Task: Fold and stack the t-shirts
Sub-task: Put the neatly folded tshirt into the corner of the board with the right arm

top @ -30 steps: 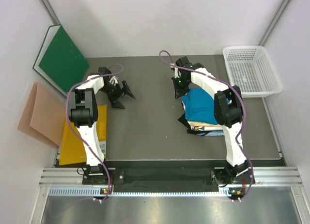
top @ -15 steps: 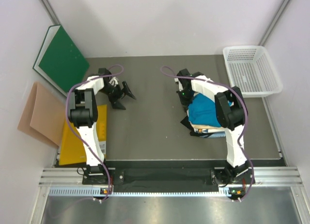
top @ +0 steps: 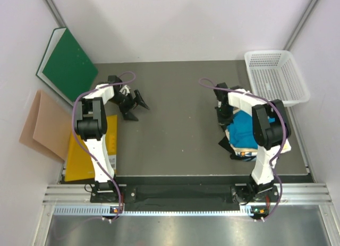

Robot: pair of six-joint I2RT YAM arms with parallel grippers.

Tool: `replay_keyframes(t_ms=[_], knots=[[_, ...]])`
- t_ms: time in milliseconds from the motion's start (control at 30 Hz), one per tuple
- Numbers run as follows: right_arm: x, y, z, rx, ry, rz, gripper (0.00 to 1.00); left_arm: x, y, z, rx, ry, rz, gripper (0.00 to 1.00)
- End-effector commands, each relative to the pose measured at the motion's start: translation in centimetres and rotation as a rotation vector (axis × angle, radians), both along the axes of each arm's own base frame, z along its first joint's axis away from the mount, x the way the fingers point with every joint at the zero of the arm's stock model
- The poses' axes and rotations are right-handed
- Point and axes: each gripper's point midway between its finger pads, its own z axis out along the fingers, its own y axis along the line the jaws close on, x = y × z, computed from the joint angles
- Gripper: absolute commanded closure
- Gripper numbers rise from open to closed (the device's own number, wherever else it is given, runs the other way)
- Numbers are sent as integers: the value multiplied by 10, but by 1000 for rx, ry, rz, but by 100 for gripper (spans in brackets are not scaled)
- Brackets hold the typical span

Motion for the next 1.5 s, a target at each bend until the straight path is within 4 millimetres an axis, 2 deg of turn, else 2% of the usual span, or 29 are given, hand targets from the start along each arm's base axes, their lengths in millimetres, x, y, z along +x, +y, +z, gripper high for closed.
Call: replay_keyframes(t_ms=[0, 133, 333, 467, 633, 700, 733, 767, 800, 833, 867, 900, 1000, 1033, 1167, 1233, 1267, 1300, 1333, 1367, 1400, 1433, 1467], knots=[[-33, -82, 12, -246, 81, -122, 100, -11, 14, -44, 128, 33, -31, 1], [-47, -118, 13, -309, 102, -190, 100, -11, 14, -44, 129, 32, -31, 1], [-66, -155, 20, -370, 103, -313, 100, -9, 13, -42, 127, 27, -28, 1], [-68, -168, 25, -389, 91, -363, 100, -9, 12, -41, 129, 23, -31, 1], [-60, -162, 29, -353, 78, -342, 100, -7, 13, -38, 130, 15, -36, 1], [-43, -147, 41, -270, -1, -281, 95, -5, 12, -34, 124, -3, -40, 1], [-34, -133, 47, -245, -48, -232, 68, -3, 11, -32, 122, -19, -40, 1], [-22, -123, 64, -217, -130, -204, 54, -1, 11, -27, 122, -35, -41, 1], [-9, -112, 73, -188, -194, -160, 42, 0, 12, -26, 129, -42, -41, 1], [-1, -95, 83, -171, -247, -107, 15, 1, 12, -24, 131, -48, -45, 1], [11, -87, 101, -153, -323, -95, 3, 3, 13, -19, 135, -65, -42, 1], [23, -72, 108, -93, -374, -62, 0, 6, 14, -17, 144, -77, -43, 1], [46, -35, 128, 44, -489, -12, 1, 11, 16, -10, 157, -112, -45, 1], [60, -19, 135, 81, -550, 7, 0, 12, 16, -9, 160, -115, -45, 1], [94, 29, 131, 172, -574, 62, 0, 18, 18, -5, 175, -122, -52, 1], [105, 53, 128, 203, -585, 104, 0, 18, 20, -3, 184, -125, -54, 1], [121, 67, 126, 223, -611, 116, 0, 20, 21, -1, 193, -133, -53, 1], [125, 80, 125, 251, -611, 141, 0, 20, 23, 0, 201, -132, -51, 1], [138, 91, 136, 272, -646, 148, 0, 22, 23, 2, 209, -137, -52, 1], [147, 100, 128, 282, -640, 159, 0, 25, 26, 4, 225, -145, -50, 1], [150, 114, 130, 305, -644, 189, 0, 24, 28, 5, 241, -140, -53, 1], [159, 123, 142, 319, -680, 201, 0, 26, 32, 6, 261, -142, -53, 1], [166, 130, 136, 320, -687, 215, 0, 32, 39, 10, 314, -160, -50, 1]])
